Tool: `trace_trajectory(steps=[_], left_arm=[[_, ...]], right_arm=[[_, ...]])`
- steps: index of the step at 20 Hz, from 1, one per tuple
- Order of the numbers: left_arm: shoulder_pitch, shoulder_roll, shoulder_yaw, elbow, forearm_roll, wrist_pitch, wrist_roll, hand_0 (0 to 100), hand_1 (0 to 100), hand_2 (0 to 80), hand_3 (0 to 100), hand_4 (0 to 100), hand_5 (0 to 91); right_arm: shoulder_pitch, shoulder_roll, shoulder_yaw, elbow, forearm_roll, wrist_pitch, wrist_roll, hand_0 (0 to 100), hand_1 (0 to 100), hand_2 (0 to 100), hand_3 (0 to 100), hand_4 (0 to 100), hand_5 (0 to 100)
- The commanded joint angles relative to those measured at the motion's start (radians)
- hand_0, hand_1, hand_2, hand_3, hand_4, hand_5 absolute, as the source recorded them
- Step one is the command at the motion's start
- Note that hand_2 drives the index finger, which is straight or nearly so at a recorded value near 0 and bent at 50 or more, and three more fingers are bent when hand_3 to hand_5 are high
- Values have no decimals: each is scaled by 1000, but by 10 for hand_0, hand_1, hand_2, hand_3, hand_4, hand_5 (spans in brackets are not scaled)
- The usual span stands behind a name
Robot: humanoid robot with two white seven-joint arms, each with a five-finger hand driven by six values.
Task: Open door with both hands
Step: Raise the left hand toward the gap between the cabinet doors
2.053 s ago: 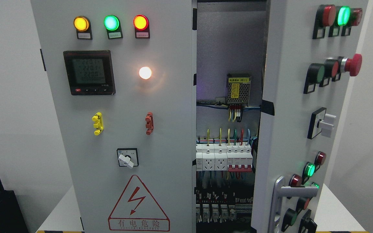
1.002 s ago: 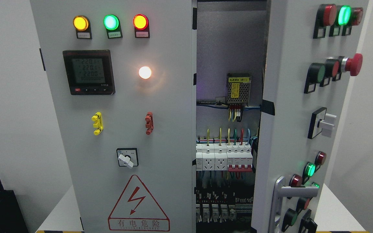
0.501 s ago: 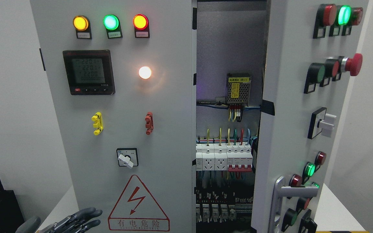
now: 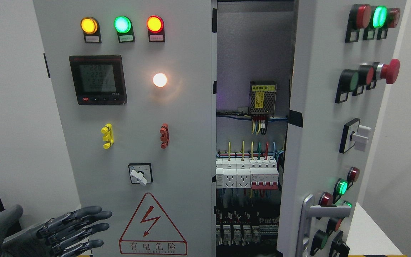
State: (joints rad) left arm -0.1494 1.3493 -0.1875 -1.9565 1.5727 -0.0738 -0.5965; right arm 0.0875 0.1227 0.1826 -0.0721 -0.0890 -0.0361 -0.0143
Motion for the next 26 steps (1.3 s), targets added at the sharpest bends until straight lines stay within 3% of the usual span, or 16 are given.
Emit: trace_trajectory(steps=[1,2,4,6,8,9,12,16,18,21,24,26], left_arm=[[-29,223,-7,-18,112,3,-13,0,0,0,0,32,0],[-30,212,-7,-18,109,9,-13,0,0,0,0,32,0],[-65,112,-6,-10,69,72,-11,0,0,0,0,32,0],[-139,-34,-4,-2,-46,254,-11,0,0,0,0,32,0],[-243,-251,-3,23,-175,455,-11,0,0,0,0,33,0],[-266,-293,-1,40,-200,517,-11,0,0,0,0,33,0],[-274,-253,-6,37,-191,523,-14,0,0,0,0,32,0],[-311,-161,-45,30,-71,511,-29,0,0,0,0,33,0],[-367,-98,-136,21,-27,444,-29,0,0,0,0,33,0],[-468,-41,-303,21,-13,294,-29,0,0,0,0,33,0],[-573,-6,-412,24,35,284,-28,0,0,0,0,33,0],[-700,11,-536,25,90,282,-25,0,0,0,0,33,0]], right_arm=[[0,0,0,0,0,1,1,0,0,0,0,0,0],[0,0,0,0,0,1,-1,0,0,0,0,0,0],[0,0,0,0,0,-1,1,0,0,0,0,0,0],[0,0,0,0,0,-1,1,0,0,0,0,0,0],[0,0,0,0,0,1,1,0,0,0,0,0,0],[0,0,0,0,0,-1,1,0,0,0,0,0,0],[0,0,0,0,0,-1,1,0,0,0,0,0,0],[0,0,0,0,0,-1,1,0,0,0,0,0,0],[0,0,0,0,0,1,1,0,0,0,0,0,0],[0,0,0,0,0,-1,1,0,0,0,0,0,0],[0,0,0,0,0,-1,1,0,0,0,0,0,0],[0,0,0,0,0,-1,1,0,0,0,0,0,0]])
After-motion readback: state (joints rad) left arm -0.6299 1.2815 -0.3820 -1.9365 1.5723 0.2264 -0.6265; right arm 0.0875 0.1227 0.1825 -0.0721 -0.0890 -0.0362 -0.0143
